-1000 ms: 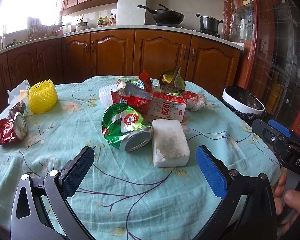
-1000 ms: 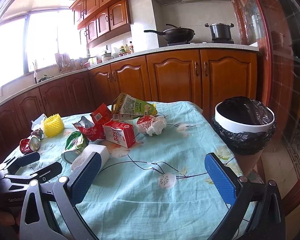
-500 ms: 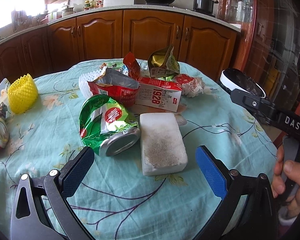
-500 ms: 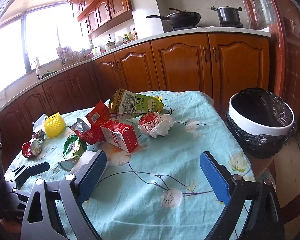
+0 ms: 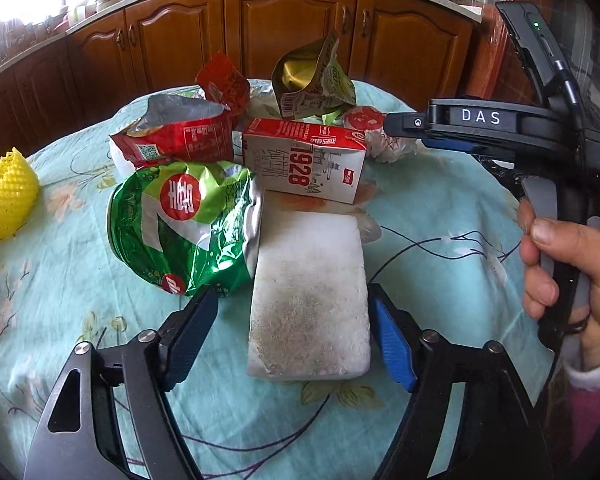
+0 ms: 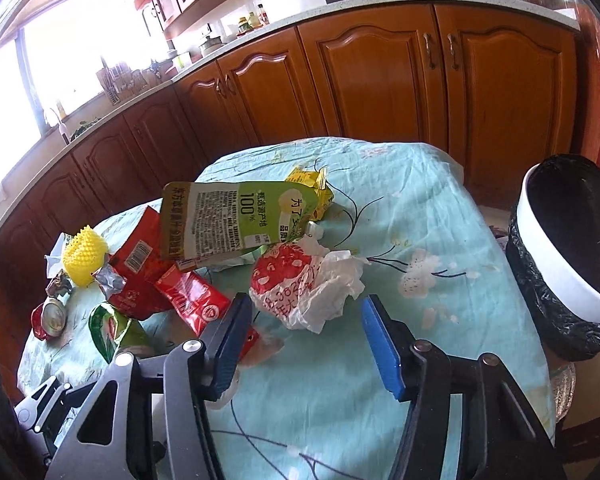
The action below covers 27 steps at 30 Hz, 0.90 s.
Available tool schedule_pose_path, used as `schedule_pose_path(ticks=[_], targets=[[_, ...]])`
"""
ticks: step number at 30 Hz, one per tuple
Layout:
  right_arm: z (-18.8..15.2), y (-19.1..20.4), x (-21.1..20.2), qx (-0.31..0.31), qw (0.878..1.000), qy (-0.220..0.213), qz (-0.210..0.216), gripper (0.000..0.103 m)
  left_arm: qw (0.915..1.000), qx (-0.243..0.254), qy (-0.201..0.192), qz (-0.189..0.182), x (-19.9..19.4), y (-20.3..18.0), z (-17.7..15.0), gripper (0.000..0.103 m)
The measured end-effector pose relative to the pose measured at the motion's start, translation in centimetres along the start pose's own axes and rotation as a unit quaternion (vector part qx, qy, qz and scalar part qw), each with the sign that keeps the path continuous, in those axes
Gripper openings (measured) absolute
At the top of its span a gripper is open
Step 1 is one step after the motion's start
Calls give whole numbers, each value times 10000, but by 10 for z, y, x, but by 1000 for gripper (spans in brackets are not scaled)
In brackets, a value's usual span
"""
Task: Collect trash
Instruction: 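Grasp the white foam block with left tool while right tool grasps the red-white crumpled bag, then carry both held items over the black-lined trash bin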
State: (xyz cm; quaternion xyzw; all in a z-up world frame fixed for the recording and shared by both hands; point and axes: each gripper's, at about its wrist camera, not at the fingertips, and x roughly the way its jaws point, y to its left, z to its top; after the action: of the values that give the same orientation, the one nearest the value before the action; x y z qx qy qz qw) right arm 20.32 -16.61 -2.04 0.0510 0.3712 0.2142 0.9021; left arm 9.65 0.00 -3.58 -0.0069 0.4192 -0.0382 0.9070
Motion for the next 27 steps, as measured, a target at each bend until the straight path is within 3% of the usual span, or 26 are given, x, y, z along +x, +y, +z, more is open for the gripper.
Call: schedule_pose_path(ticks=[2,4,6,19,27], targets=[[3,-3,12,41,9999,156,-18,53,9999,-9,84,-103,5,1,2,59],[4,-6,20,83,9996,272,24,42,9998,32,82,-190,5,-3,4,49],[4,-8,23,133,9994,313,117,14,9998,115,45,-133,4,-8,4,49],[-5,-20,-18,249,9993,-27,271,12,9973,1,-217,-702,-10,-20,34,48],[-15,-51,-48,534,9985,-151,42,12,9958,133,-276,-861,-6,-41,58,48]])
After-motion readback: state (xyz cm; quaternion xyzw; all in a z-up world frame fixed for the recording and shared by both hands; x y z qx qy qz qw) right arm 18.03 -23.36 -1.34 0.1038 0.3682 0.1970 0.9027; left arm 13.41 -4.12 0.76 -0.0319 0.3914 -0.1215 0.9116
